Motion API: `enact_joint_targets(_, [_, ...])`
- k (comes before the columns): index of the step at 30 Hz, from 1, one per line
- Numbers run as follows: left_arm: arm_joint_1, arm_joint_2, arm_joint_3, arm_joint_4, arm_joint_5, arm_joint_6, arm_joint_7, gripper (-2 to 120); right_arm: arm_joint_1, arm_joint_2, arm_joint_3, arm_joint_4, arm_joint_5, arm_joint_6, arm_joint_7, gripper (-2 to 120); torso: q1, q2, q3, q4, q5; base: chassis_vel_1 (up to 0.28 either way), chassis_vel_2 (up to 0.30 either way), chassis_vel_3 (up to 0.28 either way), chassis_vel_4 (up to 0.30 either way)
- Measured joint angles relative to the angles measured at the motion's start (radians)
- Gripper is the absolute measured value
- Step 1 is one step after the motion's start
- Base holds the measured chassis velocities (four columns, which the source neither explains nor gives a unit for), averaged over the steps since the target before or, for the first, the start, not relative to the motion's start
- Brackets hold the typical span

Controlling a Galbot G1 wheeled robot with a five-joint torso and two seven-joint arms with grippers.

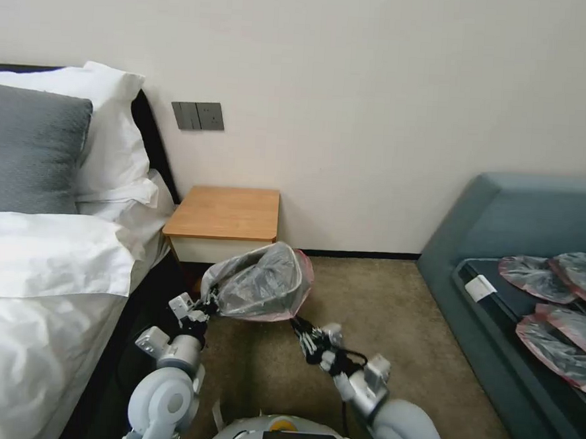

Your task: Pick up the garbage bag from the table and place it over the trash can.

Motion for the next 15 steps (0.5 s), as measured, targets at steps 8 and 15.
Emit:
enact_joint_targets(8, [0.002, -0.002, -0.008, 0.002, -0.009, 0.002, 0.000, 3, 0.000, 0.018, 0.045, 0.099, 0.170, 0.044, 0.008, 58, 0.000, 0.000, 0.000, 0.0000, -0.0002, 0.000, 0.000, 0.000, 0.000])
enact_joint_targets(15, [0.002, 0.008, -0.016, -0.002, -0.016, 0.004, 0.001, 3, 0.134, 0.059, 0.107, 0.100, 0.461, 0.081, 0.091, 82, 0.000, 0.000, 0.000, 0.0006, 0.0000, 0.000, 0.000, 0.000, 0.000])
